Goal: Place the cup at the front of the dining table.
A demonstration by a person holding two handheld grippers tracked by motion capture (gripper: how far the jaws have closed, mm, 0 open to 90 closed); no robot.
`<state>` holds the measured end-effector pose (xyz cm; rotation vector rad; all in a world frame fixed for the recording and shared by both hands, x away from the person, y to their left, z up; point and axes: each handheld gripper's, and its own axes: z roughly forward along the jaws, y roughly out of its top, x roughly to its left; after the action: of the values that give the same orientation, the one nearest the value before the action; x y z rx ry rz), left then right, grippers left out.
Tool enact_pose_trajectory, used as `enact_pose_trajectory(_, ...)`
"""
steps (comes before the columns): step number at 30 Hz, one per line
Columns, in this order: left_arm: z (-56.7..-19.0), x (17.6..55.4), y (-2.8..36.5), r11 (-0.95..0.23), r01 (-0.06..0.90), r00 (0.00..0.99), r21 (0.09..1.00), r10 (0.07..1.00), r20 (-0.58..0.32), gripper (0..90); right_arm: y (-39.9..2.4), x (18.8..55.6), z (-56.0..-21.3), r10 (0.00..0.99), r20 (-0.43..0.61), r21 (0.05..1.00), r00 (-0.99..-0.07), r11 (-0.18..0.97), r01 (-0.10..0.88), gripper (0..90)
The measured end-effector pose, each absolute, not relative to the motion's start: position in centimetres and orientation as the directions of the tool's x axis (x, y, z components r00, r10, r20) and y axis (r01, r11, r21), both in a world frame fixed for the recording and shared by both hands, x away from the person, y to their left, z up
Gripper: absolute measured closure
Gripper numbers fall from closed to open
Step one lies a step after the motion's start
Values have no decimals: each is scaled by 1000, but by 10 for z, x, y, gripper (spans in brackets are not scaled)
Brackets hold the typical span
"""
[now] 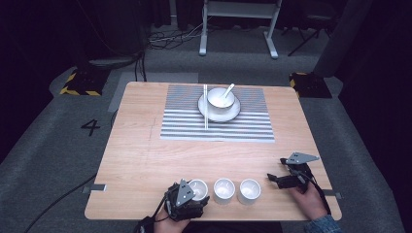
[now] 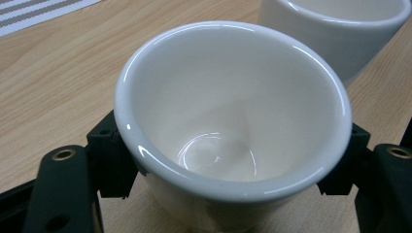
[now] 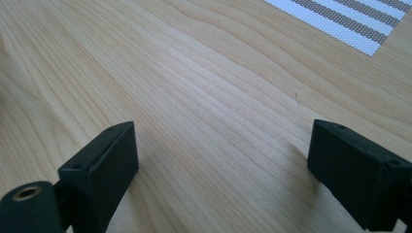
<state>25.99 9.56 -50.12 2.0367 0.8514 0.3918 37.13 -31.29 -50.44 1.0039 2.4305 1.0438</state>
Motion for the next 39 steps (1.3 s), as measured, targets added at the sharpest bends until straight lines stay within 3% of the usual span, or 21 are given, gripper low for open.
enact_pose_trajectory(21, -496, 262, 94, -383, 443, 727, 811, 682, -75, 267, -313, 371, -504, 708, -9, 728, -706, 489, 481, 112)
enact_pose_trajectory(26, -494, 263, 95, -367, 473, 729, 801, 674, -121, 267, -313, 371, -504, 708, -8, 728, -706, 488, 482, 112)
enact_pose_trajectory(39, -465, 265, 103, -347, 462, 735, 816, 665, -134, 267, -313, 371, -504, 708, -8, 728, -706, 489, 482, 112)
